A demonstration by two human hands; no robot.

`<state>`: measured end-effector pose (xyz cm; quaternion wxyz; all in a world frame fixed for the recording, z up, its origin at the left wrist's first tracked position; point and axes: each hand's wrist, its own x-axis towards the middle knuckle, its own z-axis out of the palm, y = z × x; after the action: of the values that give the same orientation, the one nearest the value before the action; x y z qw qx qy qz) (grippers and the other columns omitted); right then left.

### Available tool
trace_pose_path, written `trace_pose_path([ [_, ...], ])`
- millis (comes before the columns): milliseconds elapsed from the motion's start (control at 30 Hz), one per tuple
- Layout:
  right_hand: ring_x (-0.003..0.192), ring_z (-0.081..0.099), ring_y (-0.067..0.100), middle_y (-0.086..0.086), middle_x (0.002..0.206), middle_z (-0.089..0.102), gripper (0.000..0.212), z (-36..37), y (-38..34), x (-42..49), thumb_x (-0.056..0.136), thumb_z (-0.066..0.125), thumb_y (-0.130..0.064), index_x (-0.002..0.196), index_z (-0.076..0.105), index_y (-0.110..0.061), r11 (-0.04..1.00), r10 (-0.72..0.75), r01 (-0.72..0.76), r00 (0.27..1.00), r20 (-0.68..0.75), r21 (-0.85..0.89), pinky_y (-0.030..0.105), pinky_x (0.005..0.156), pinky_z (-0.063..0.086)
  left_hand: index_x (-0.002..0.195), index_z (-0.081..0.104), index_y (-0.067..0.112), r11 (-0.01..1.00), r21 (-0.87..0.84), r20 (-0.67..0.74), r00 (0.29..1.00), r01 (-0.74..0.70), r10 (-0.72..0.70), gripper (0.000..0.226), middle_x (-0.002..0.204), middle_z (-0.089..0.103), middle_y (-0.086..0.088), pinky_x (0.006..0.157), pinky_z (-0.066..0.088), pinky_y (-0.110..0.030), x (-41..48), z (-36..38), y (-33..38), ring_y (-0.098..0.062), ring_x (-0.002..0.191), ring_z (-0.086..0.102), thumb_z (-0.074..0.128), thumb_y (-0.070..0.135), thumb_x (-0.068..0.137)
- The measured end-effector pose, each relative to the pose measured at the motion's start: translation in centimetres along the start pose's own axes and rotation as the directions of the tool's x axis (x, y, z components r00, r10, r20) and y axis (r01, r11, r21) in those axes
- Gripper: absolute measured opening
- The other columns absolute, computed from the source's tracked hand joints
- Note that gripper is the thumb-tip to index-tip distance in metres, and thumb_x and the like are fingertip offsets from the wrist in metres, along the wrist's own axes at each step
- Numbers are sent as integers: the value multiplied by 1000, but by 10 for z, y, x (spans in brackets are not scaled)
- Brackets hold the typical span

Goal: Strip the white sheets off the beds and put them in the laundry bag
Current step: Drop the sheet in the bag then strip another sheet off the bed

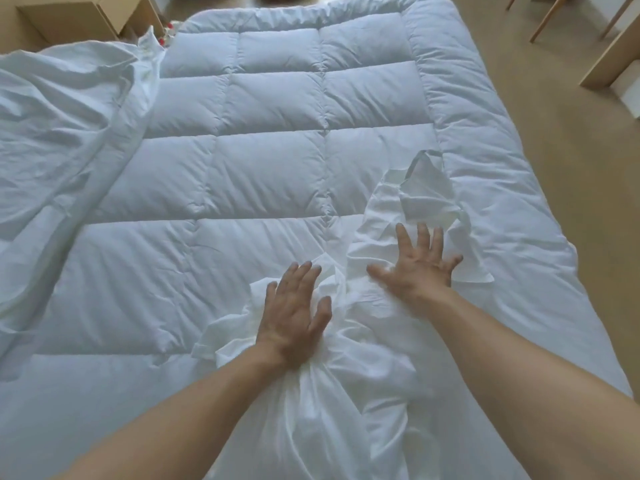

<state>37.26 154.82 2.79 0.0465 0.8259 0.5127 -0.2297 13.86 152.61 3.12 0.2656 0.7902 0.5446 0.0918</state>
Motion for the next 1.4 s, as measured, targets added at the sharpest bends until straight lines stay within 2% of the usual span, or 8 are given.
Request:
trace_pose_path([
  [233, 141, -38, 39, 7, 150, -50, 137, -2, 23, 36, 63, 60, -86, 142, -40, -37, 994, 109, -109, 993, -34, 8, 78, 106, 9, 158, 14, 25, 986, 165, 178, 983, 16, -46, 77, 166, 11, -1, 119, 16, -51, 107, 5, 29, -18, 152, 7, 24, 66, 93],
  [367, 151, 4, 39, 11, 159, -30, 146, -6, 34, 47, 59, 75, -75, 145, -37, -39, 918, 271, -289, 957, 104, 272, 59, 111, 28, 158, 7, 25, 974, 115, 267, 938, 197, -221, 87, 166, 3, -5, 119, 17, -51, 149, 20, 40, -24, 152, 6, 37, 71, 90],
  [467, 137, 39, 36, 20, 153, 20, 130, 3, 34, 48, 72, 78, -54, 155, -18, -28, 845, 280, -312, 950, 138, 435, 41, 107, 37, 158, 7, 20, 930, -146, 367, 892, 337, -265, 96, 165, 13, -5, 119, 22, -44, 162, 31, 44, -25, 150, 18, 46, 70, 87],
  [533, 120, 55, 34, 17, 137, 47, 89, 6, 31, 49, 79, 72, -35, 152, 24, -15, 817, 257, -272, 961, 103, 508, 36, 97, 47, 158, 13, 18, 885, -258, 386, 881, 387, -273, 87, 162, 23, -4, 110, 32, -38, 163, 34, 50, -27, 146, 28, 48, 61, 92],
  [667, 91, 69, 30, 6, 87, 70, 10, -23, 12, 36, 81, 65, -15, 89, 70, -14, 614, 145, -118, 989, 36, 781, 37, 78, 55, 129, 59, 17, 664, -560, 416, 862, 495, -291, 64, 130, 62, -12, 79, 53, -41, 162, 13, 74, -28, 103, 64, 54, 56, 78],
  [900, 84, 71, 32, 13, 87, 74, 58, -100, -36, -40, 70, 71, -65, 77, 69, -7, 407, 115, 69, 985, -126, 911, 50, 81, 57, 75, 67, 11, 660, -732, 111, 985, 169, -129, 25, 72, 67, -6, 61, 53, -33, 111, -85, 103, -20, 64, 64, 67, 31, 90],
  [1167, 61, 50, 20, -7, 57, 49, 63, -92, -77, -223, 88, 53, -69, 55, 43, -17, 534, 122, 212, 939, -322, 818, 41, 67, 43, 69, 54, -8, 760, -649, -72, 997, -45, -3, 52, 59, 44, -5, 54, 33, -31, -61, -155, 81, -16, 56, 42, 60, 43, 82],
  [1400, 49, 34, 11, -5, 48, 34, 59, 6, -92, -317, 93, 62, -45, 50, 35, -15, 731, -62, 249, 951, -303, 635, 34, 54, 28, 56, 50, 28, 917, -394, -72, 992, 64, -100, 27, 50, 45, 12, 56, 42, -33, -194, -129, 4, -8, 51, 45, 56, 52, 66],
])
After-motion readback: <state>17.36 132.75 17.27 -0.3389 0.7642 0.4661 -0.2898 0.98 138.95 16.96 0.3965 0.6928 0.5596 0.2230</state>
